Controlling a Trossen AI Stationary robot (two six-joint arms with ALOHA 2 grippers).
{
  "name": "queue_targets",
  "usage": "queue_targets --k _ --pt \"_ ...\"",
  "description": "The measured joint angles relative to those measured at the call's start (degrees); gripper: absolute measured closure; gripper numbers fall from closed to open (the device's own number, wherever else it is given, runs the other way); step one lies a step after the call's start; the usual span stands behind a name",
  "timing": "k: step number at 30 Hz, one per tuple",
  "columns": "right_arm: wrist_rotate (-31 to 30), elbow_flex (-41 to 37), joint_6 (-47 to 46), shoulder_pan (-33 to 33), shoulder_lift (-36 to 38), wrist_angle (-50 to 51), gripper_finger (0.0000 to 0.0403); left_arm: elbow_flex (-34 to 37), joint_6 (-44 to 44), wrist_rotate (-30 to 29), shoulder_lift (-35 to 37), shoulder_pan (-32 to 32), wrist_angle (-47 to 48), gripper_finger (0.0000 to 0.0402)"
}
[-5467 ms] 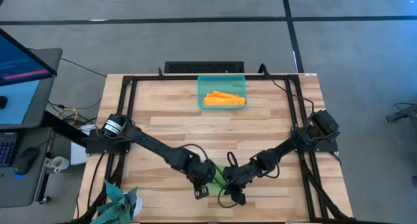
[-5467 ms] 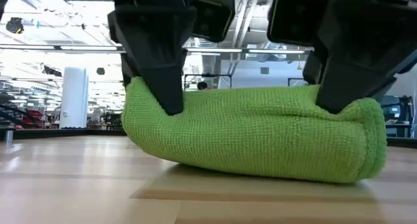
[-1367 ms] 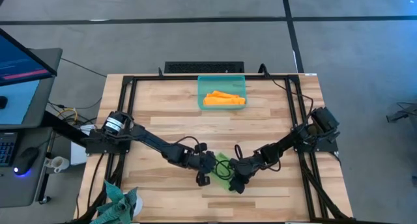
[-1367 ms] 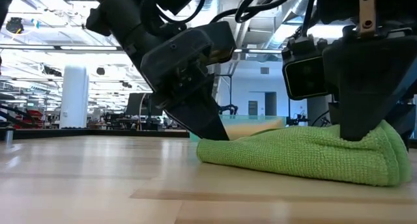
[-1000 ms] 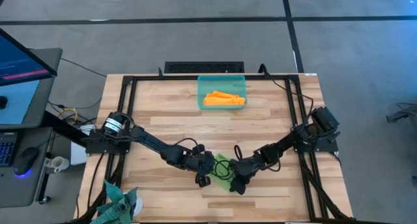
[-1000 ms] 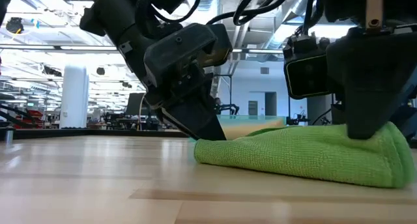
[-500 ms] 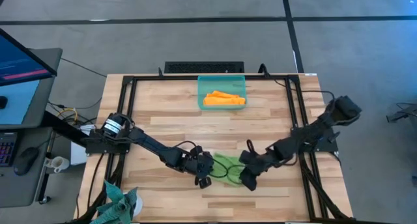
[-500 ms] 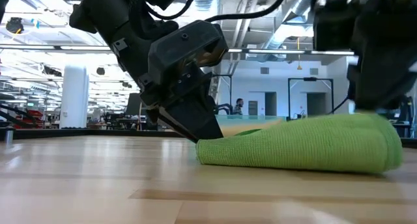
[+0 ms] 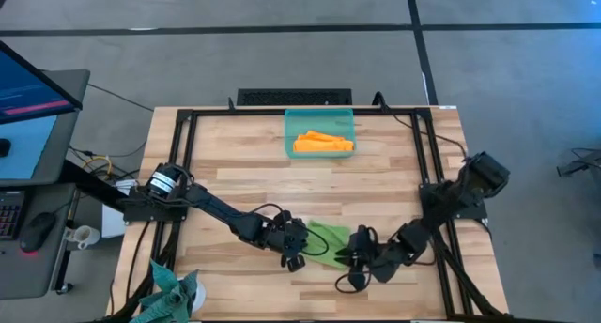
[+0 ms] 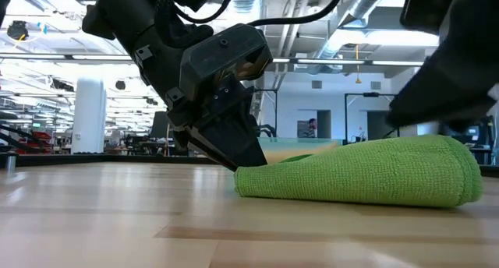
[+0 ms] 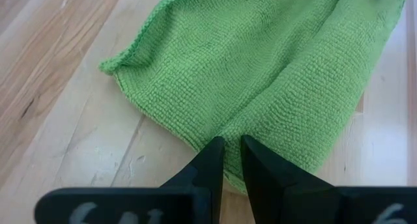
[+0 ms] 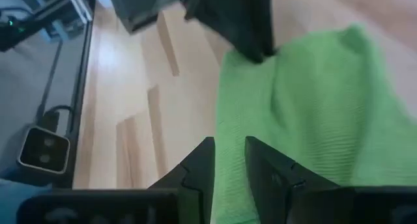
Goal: Roll microfiber towels into tight, uniform cylinder then place into a basket
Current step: Roll the green microfiber towel
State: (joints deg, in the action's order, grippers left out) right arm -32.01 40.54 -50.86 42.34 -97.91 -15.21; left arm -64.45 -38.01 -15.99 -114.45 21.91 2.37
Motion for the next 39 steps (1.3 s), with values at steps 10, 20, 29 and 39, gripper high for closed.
queue_targets --k 10,20,29,39 --pt "12.16 0.54 -6.88 -2.34 -5.73 -0.82 0.0296 0.00 0.00 0.19 -0.02 0.00 -0.26 0.0352" --pt "13.29 0.63 -8.21 -2.41 -6.16 1.52 0.0296 -0.02 5.18 -0.52 -0.02 0.57 -0.26 0.0352" --pt "13.81 0.48 -8.28 -2.30 -6.22 2.06 0.0296 -1.87 13.54 -1.92 2.26 1.84 1.99 0.0352" --pt "13.97 0.39 -8.27 -2.30 -6.27 1.85 0.0296 -2.30 29.27 1.39 0.66 4.67 -10.15 0.0352"
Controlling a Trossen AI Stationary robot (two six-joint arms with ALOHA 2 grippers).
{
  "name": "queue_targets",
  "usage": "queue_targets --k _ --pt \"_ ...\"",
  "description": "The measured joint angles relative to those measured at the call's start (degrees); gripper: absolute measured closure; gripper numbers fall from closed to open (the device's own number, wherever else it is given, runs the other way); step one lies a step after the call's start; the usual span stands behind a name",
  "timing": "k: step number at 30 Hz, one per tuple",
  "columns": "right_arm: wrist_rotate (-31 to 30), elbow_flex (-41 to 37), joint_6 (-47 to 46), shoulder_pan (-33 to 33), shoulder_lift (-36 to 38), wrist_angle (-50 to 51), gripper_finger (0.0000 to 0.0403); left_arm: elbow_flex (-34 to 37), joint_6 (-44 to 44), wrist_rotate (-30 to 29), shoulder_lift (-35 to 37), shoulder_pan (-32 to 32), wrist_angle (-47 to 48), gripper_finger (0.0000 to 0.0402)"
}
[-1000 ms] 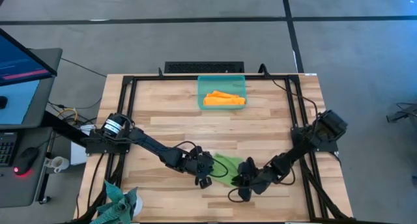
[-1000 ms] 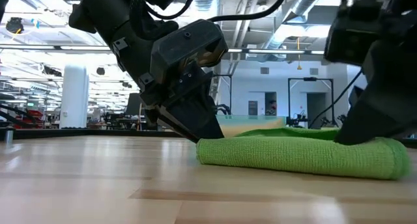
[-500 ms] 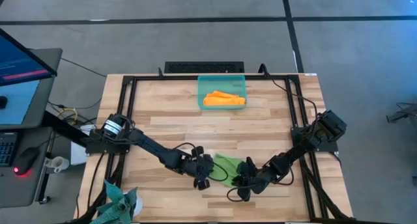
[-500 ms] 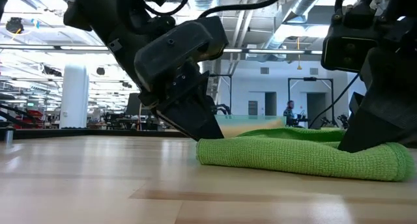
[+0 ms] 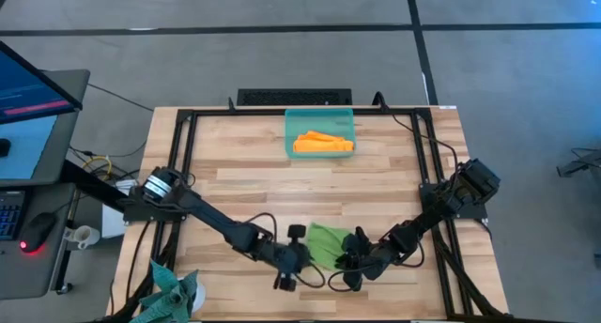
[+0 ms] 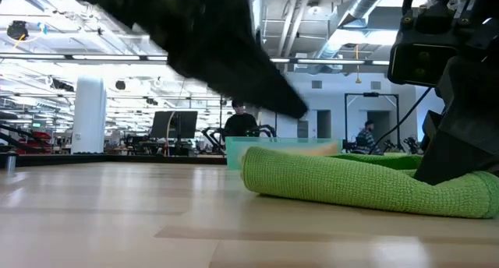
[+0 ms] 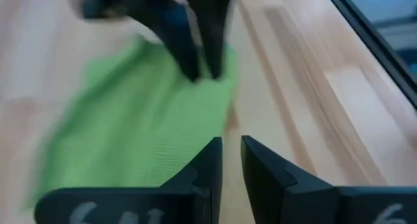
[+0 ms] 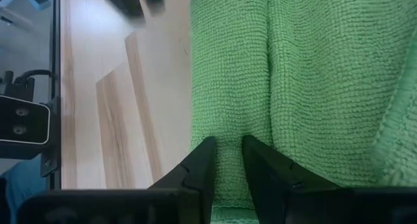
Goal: Roll microfiber towels into tight, uniform cylinder then place into a basket
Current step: Roll the green microfiber towel
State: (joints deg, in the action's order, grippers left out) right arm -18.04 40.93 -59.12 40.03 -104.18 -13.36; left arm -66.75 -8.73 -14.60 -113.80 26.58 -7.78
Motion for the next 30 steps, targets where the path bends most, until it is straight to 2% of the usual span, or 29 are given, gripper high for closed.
queue_targets --k 4,10,16,21,23,28,30 --pt "-0.02 -0.07 0.01 -0.04 -0.04 -0.29 0.0296 0.13 1.13 5.40 -4.10 -1.36 -2.76 0.0352" --pt "-0.02 -0.07 0.03 -0.04 -0.07 -0.39 0.0296 0.05 -1.51 6.87 -5.40 -3.85 -3.06 0.0352" --pt "0.02 -0.07 0.97 -0.04 -0.09 -0.42 0.0296 0.29 -7.51 7.26 -5.31 -5.22 0.82 0.0352" --pt "0.14 -0.07 0.80 -0.07 -0.09 -0.41 0.0296 0.04 -7.22 11.13 -4.16 -4.58 2.53 0.0352" --pt "0.15 -0.07 0.80 -0.07 -0.09 -0.42 0.0296 -0.93 -5.16 10.29 -3.27 -3.54 2.89 0.0352" --pt "0.17 -0.07 0.76 -0.07 -0.09 -0.40 0.0296 -2.86 -0.23 0.95 -1.40 -2.55 1.70 0.0352" --pt "0.17 -0.07 0.73 -0.07 -0.09 -0.41 0.0296 -2.67 -0.37 -0.36 -1.73 -2.92 2.62 0.0352"
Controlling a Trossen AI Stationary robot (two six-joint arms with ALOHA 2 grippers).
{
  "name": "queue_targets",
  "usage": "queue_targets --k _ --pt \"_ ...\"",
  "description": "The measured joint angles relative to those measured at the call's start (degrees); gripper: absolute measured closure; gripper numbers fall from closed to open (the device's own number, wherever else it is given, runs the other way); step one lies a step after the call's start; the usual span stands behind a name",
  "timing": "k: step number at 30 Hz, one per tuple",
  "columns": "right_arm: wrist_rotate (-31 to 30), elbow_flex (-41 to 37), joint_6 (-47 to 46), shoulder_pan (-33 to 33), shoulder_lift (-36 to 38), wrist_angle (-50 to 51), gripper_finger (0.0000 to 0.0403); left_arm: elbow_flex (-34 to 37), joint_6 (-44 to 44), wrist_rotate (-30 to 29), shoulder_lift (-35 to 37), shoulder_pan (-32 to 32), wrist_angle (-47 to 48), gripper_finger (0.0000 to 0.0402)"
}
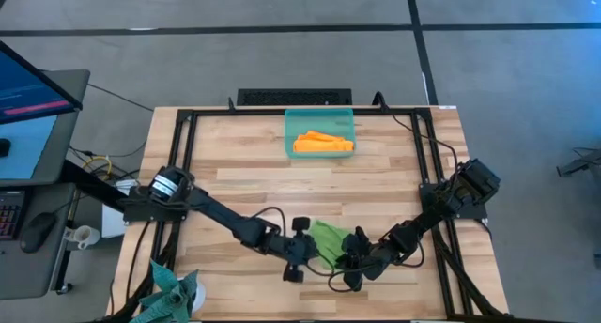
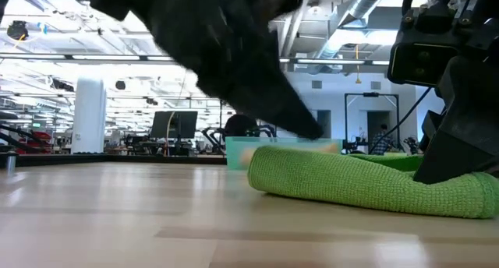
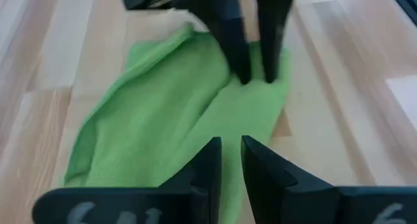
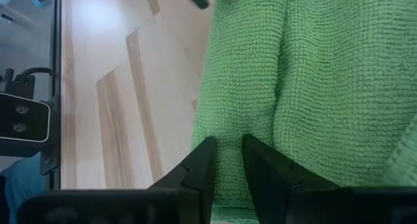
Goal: Roll microfiber towels into tight, uniform cylinder then place into a basket
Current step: Roll the green microfiber towel
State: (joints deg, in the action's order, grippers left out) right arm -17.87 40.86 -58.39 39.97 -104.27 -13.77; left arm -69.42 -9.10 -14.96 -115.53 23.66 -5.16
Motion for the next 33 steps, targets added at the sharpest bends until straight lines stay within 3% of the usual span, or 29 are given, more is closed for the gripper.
queue_targets --k 11,21,25,33 --pt "0.02 0.00 -0.13 0.00 0.00 0.06 0.0296 3.52 -5.76 2.90 -1.75 -2.52 -0.98 0.0352" --pt "5.39 0.07 2.73 -2.68 0.52 0.95 0.0296 5.26 -25.30 3.52 -2.29 -1.16 -0.65 0.0352" --pt "7.73 0.07 3.39 -3.88 0.58 0.97 0.0295 5.31 -28.70 3.53 -2.36 -0.18 -0.27 0.0352" --pt "8.61 0.09 5.45 -4.27 1.10 1.07 0.0255 5.40 -30.62 4.03 -2.47 0.08 -0.45 0.0352"
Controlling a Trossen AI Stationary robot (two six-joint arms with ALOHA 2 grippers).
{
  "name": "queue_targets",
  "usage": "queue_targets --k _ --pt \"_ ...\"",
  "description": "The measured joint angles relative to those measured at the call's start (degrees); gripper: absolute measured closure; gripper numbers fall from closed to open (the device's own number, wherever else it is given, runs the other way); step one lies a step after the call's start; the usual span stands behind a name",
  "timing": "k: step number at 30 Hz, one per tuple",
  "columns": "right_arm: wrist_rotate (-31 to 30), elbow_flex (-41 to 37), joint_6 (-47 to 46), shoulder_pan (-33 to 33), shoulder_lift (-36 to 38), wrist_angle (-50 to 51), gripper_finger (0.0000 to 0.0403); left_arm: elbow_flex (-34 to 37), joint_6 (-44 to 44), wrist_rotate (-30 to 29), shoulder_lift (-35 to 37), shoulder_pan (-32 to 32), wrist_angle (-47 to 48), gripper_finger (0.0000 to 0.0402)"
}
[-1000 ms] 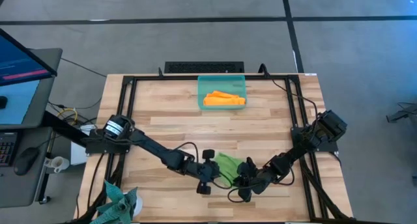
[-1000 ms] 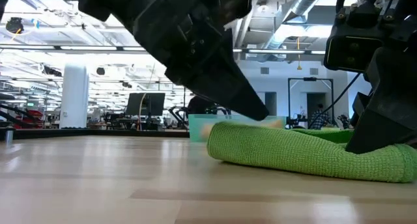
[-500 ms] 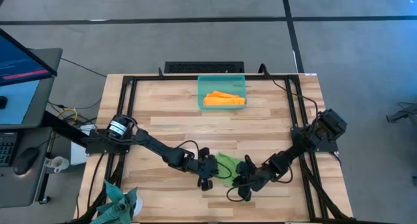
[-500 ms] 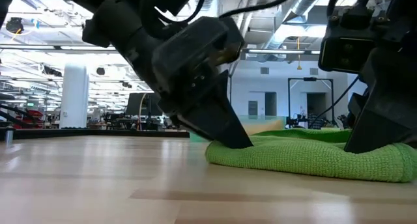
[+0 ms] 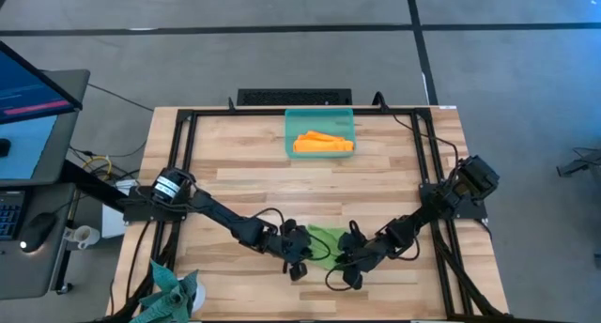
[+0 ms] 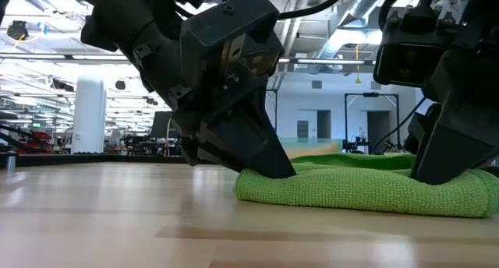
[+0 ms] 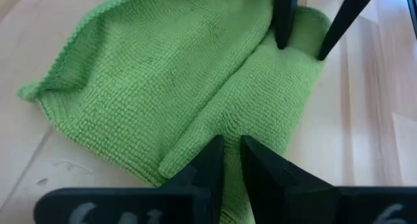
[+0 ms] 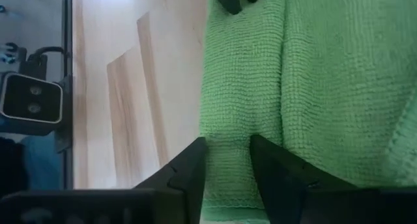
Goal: Roll microfiber towels into tight, uniform cylinder then place into a basket
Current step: Roll the green microfiber towel
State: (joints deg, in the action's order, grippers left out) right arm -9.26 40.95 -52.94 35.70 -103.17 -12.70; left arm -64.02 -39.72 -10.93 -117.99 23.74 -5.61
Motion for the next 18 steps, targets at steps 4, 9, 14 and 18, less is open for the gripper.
queue_targets --k 4,9,14,18 --pt "6.13 -0.18 -1.78 -1.83 2.49 1.31 0.0241 0.01 -1.83 0.67 -0.02 -0.53 -0.05 0.0352" --pt "7.28 -0.44 2.78 -1.41 10.04 10.23 0.0250 0.08 -3.09 0.56 -0.04 -0.60 -0.35 0.0352" --pt "-2.10 -0.43 3.99 1.10 19.85 21.64 0.0275 0.08 -3.23 0.38 -0.04 -0.60 -0.37 0.0352" --pt "-15.08 -0.31 10.72 7.26 23.55 21.45 0.0289 0.10 -3.23 0.27 -0.04 -0.60 -0.58 0.0352"
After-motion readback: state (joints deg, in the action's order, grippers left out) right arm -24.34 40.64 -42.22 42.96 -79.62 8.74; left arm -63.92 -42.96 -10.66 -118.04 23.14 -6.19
